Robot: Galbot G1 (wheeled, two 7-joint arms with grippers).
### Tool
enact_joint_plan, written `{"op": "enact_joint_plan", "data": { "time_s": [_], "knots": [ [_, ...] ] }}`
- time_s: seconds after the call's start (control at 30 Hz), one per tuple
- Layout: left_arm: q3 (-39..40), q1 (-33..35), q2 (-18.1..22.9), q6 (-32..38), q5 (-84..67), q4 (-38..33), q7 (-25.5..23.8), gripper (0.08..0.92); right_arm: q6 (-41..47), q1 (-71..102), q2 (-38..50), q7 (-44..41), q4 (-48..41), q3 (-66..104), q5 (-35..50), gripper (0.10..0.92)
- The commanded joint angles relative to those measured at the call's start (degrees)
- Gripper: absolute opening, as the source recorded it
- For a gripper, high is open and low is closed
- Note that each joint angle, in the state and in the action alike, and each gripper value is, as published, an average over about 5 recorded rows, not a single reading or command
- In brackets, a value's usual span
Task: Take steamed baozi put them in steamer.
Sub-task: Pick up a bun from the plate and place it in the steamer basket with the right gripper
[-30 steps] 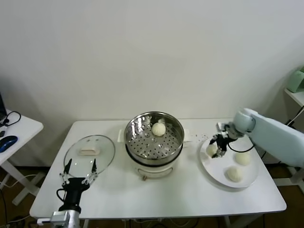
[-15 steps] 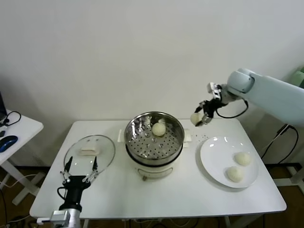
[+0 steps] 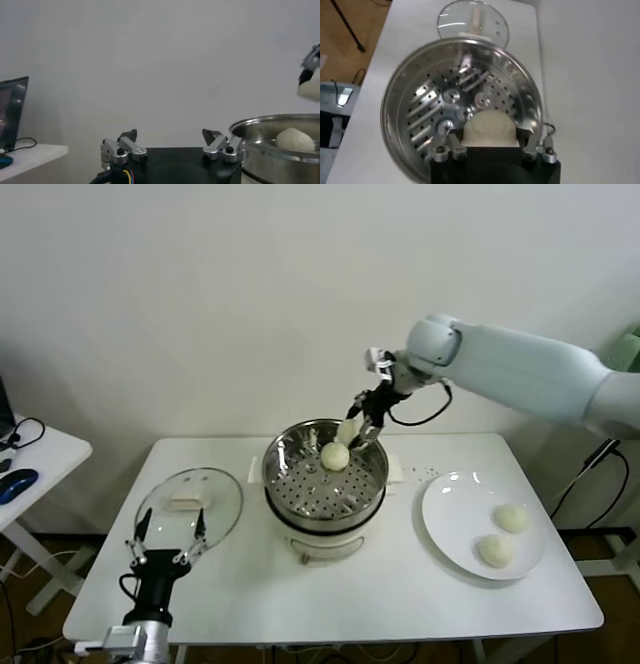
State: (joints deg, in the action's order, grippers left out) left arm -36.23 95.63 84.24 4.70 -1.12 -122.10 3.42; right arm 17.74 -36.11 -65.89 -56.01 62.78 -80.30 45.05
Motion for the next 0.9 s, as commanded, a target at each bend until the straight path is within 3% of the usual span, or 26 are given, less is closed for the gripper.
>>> {"op": "enact_joint_plan", "data": {
  "time_s": [0.03,0.6,0.9],
  "knots": [
    [0.1,0.1,0.3,-0.2,0.4,-0.4,0.1,0.823,0.9,6.7,-9.9,1.2,-4.4,0.8,-0.5,0.695],
    [-0.2,0.8,0.8,0.3,0.1,0.4,0.1,0.823,-0.3,10.5,-15.1,0.2,-12.5,3.1,-4.5,0.696],
    [-0.8,1.9,1.0,0.9,-0.3,0.6,0.2,0.823,-0.7,10.7,-14.7,-0.2,-12.7,3.1,-6.1,0.698]
  ]
}}
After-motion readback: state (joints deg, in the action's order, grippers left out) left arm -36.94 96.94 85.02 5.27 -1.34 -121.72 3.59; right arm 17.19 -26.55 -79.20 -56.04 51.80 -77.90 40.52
